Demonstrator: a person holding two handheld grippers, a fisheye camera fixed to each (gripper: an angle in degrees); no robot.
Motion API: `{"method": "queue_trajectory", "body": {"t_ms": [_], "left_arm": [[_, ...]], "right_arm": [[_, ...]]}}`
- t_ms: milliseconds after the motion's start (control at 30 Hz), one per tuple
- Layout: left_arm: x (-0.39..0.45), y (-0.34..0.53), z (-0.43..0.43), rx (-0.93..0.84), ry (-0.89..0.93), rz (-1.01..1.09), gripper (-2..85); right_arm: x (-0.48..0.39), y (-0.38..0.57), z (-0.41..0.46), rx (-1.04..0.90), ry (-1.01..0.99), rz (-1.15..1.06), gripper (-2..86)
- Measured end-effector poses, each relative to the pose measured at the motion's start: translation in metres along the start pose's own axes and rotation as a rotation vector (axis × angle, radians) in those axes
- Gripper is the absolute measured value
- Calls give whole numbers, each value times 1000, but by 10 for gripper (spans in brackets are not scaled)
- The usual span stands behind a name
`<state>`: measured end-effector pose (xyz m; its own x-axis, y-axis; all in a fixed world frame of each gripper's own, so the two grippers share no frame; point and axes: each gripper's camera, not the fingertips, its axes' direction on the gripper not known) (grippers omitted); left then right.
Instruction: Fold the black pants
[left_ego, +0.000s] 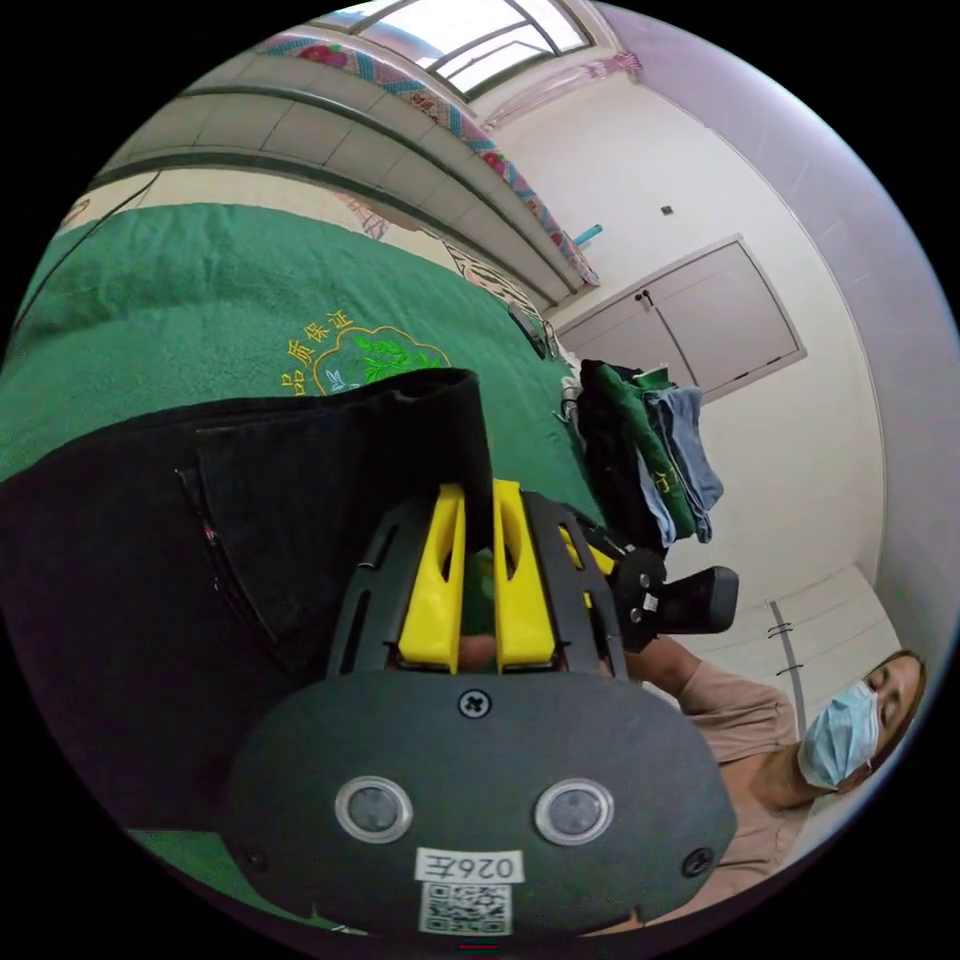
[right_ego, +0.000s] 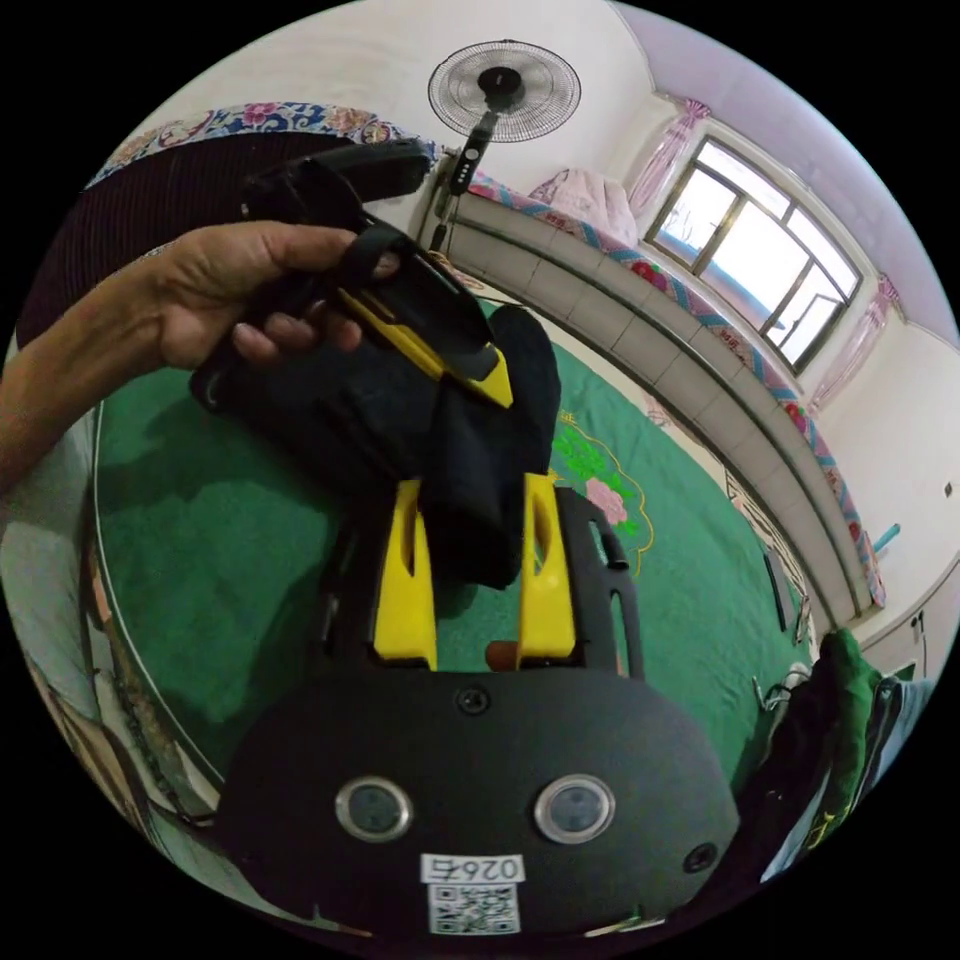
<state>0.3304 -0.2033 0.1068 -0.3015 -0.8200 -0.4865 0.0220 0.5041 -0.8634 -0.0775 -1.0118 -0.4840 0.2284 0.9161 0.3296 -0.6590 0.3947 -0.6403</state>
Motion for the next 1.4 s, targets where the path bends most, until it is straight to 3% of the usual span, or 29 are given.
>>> {"method": "queue_trajectory", "body": {"t_ms": [67,267,400,533,700,900,1100,1300,1400], "left_arm": [[5,1,-1,-2,-13,3,46],[53,-30,12,4,105,8,29],[132,-65,44,-82,-25,95,28],[188,-84,63,-146,-37,179,32],[219,-87,52,-209,82,276,33],[164,-52,-32,-159,151,273,25],[60,2,-124,-133,1,169,16],[-28,31,-149,-163,-261,2,15],[-44,26,-151,-175,-224,0,16]], "right_arm": [[6,-1,1,-10,33,18,16],[79,7,-31,-22,-120,207,-2],[168,52,-53,77,-409,522,-4],[213,87,-92,161,-347,625,-4],[211,90,-135,225,-189,574,-3],[157,41,-124,291,-227,374,7],[124,-3,-60,253,-669,201,23],[117,-5,17,-25,-438,223,-8],[119,-10,45,-79,-484,230,-9]]}}
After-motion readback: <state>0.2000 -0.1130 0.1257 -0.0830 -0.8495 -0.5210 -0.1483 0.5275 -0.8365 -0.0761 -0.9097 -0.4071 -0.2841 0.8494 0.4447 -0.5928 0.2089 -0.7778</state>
